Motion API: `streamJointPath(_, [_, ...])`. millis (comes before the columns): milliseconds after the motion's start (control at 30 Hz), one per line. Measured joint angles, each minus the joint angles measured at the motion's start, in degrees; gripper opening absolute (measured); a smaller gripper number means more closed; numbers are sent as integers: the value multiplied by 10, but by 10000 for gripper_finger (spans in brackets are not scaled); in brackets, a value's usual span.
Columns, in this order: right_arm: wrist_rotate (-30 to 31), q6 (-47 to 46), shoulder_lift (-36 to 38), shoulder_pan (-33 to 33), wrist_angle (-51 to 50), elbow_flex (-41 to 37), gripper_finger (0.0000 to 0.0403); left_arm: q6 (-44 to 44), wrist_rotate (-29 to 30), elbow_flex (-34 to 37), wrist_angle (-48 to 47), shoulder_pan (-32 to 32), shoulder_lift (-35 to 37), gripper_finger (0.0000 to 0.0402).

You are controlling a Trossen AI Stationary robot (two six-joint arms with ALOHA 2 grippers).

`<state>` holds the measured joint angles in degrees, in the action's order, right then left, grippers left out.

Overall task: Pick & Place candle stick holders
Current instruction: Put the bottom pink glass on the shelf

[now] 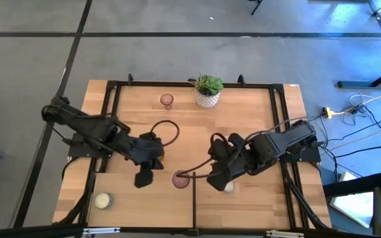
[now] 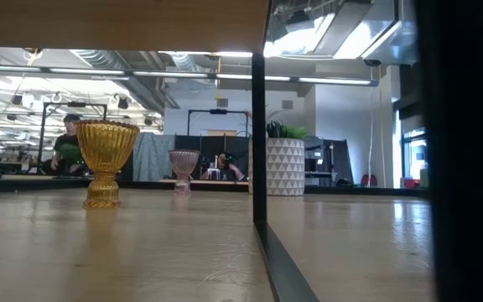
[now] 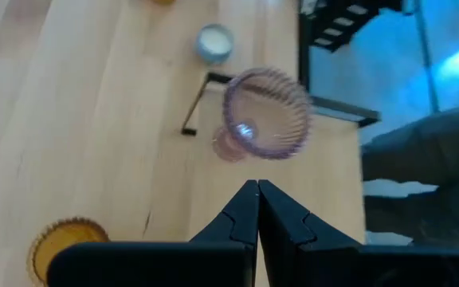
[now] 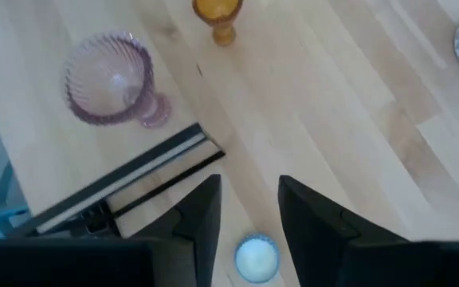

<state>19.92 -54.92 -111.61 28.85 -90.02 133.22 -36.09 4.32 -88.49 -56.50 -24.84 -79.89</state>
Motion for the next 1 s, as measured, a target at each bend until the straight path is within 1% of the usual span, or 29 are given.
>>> streamJointPath(100, [-2, 4, 2, 8, 0, -9, 131, -37, -23, -7, -20, 2, -29, 2])
streamJointPath(233, [-5, 17, 33, 24, 0, -42, 131, -75, -39, -55, -23, 3, -78, 16])
streamJointPath(300, [-5, 18, 62, 34, 0, -71, 131, -91, -38, -92, -27, 3, -98, 31])
streamJointPath(400, [-2, -1, 104, 50, 1, -120, 131, -115, -29, -158, -72, 11, -126, 58])
streamJointPath(467, [5, -16, 124, 62, 0, -155, 131, -136, -15, -199, -122, 18, -138, 77])
streamJointPath(567, [20, -40, 146, 77, 0, -197, 131, -172, -5, -241, -155, 33, -157, 107])
streamJointPath(667, [25, -60, 155, 81, 0, -220, 131, -213, -8, -252, -158, 45, -183, 135])
streamJointPath(767, [27, -56, 154, 84, 0, -226, 131, -268, -20, -252, -169, 64, -208, 158])
streamJointPath(867, [30, -51, 154, 85, 0, -232, 131, -281, -61, -252, -170, 80, -237, 169])
streamJointPath(933, [30, -51, 154, 86, 0, -235, 131, -274, -88, -252, -169, 83, -247, 172])
streamJointPath(1000, [30, -51, 154, 88, 0, -236, 131, -273, -96, -252, -171, 81, -251, 173])
